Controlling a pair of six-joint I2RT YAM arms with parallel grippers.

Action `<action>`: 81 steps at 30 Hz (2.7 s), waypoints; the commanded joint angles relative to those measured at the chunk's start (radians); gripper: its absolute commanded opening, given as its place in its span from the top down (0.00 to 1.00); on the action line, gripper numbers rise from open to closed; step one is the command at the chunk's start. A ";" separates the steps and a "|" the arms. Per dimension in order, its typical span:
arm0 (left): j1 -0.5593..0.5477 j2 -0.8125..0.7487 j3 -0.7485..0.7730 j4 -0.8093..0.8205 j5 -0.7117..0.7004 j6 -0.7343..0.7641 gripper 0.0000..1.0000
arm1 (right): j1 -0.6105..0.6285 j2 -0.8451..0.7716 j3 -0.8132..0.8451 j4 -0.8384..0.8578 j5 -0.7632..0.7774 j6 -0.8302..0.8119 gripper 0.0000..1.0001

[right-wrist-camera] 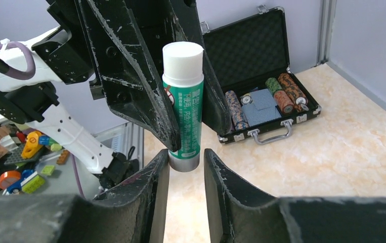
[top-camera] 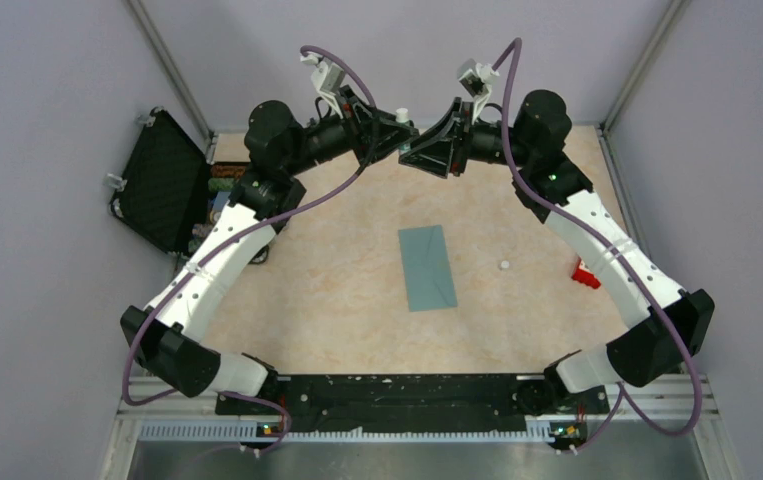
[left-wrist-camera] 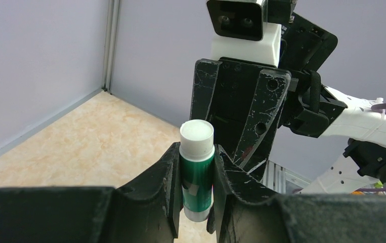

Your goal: Place the letter into the envelope and seal it

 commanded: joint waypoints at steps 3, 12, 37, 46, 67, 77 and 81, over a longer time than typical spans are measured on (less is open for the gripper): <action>-0.005 0.007 0.031 0.039 -0.013 -0.017 1.00 | 0.011 0.008 0.045 0.064 0.020 0.010 0.71; -0.070 0.031 0.048 -0.040 -0.351 0.152 1.00 | 0.082 -0.051 0.055 -0.047 0.349 -0.227 1.00; -0.008 -0.130 -0.201 -0.124 -0.091 0.434 1.00 | -0.054 -0.193 -0.136 -0.662 0.366 -0.431 0.47; 0.017 -0.218 -0.319 -0.176 0.193 0.409 1.00 | -0.123 -0.054 -0.242 -0.956 0.570 -0.727 0.04; 0.016 -0.215 -0.329 -0.262 0.208 0.399 1.00 | -0.211 0.222 -0.269 -0.887 0.888 -0.870 0.45; 0.016 -0.198 -0.314 -0.266 0.192 0.387 1.00 | -0.217 0.290 -0.284 -0.878 0.875 -0.843 0.51; 0.016 -0.200 -0.315 -0.268 0.190 0.387 1.00 | -0.218 0.303 -0.294 -0.869 0.890 -0.846 0.52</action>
